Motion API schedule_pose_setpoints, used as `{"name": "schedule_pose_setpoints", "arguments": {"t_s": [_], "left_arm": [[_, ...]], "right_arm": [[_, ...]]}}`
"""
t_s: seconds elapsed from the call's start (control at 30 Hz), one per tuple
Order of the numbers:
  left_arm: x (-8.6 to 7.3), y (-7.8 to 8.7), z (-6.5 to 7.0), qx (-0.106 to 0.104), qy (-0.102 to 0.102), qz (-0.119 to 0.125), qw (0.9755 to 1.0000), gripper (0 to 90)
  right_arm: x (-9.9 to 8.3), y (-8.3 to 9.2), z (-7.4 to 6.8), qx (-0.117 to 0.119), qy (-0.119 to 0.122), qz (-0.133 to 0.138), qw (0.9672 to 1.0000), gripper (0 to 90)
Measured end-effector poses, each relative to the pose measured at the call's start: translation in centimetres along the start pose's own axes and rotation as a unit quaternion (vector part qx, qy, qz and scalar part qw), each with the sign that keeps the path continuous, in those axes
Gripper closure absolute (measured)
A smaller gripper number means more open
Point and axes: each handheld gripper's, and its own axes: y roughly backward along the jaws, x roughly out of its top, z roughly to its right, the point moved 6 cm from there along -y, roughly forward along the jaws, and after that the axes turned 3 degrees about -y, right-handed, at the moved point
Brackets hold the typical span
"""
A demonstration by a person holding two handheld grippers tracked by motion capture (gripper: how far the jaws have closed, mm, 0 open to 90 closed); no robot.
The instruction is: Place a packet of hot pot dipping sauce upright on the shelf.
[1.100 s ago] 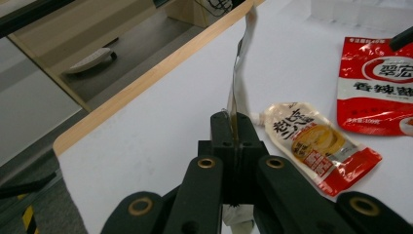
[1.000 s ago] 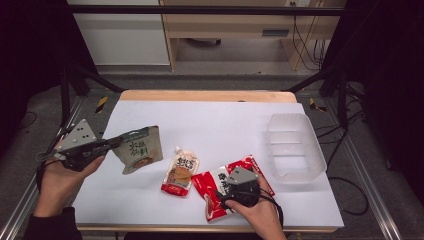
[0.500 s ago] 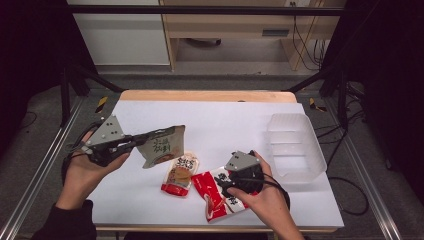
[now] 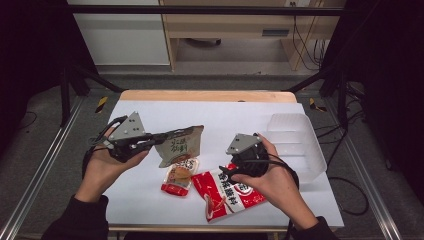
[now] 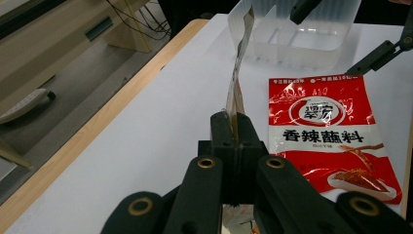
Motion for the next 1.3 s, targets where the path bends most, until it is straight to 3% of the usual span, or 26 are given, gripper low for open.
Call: {"name": "schedule_pose_setpoints", "arguments": {"t_s": [0.17,0.33,0.63,0.8,0.9,0.93,1.0,1.07,1.1,1.3], "left_arm": [[0.3,-0.7,0.5,-0.008,-0.004,-0.002,1.0000,90.0],[0.9,-2.4,1.7,-0.029,-0.020,-0.011,0.9993,90.0],[1.9,-4.1,3.3,-0.047,-0.035,-0.013,0.9982,90.0],[2.2,-4.7,4.0,-0.055,-0.041,-0.011,0.9976,90.0],[2.5,-5.1,4.4,-0.063,-0.042,-0.010,0.9971,90.0],[2.5,-5.1,4.4,-0.063,-0.042,-0.010,0.9971,90.0],[2.5,-5.3,4.6,-0.066,-0.041,-0.009,0.9969,90.0],[2.5,-5.5,4.7,-0.066,-0.041,-0.009,0.9969,90.0],[2.5,-5.6,4.7,-0.064,-0.036,-0.005,0.9973,90.0],[2.2,-5.7,4.6,-0.059,-0.028,0.004,0.9979,90.0]], "right_arm": [[0.6,0.2,0.3,0.000,0.019,-0.003,0.9998,15.6],[1.4,0.5,0.8,0.000,0.036,-0.004,0.9994,24.5],[3.5,0.7,1.5,-0.006,0.075,-0.003,0.9971,28.9],[4.0,0.0,1.0,0.012,0.096,-0.014,0.9952,39.3],[3.9,-0.7,0.4,0.031,0.111,-0.033,0.9928,56.7],[3.9,-0.7,0.4,0.031,0.111,-0.033,0.9928,56.7],[3.8,-0.8,0.2,0.040,0.121,-0.045,0.9908,73.3],[3.8,-0.8,0.2,0.042,0.122,-0.047,0.9905,76.4],[3.7,-0.8,0.1,0.044,0.122,-0.050,0.9903,83.2],[3.4,-0.6,0.0,0.047,0.110,-0.050,0.9916,90.0]]}}
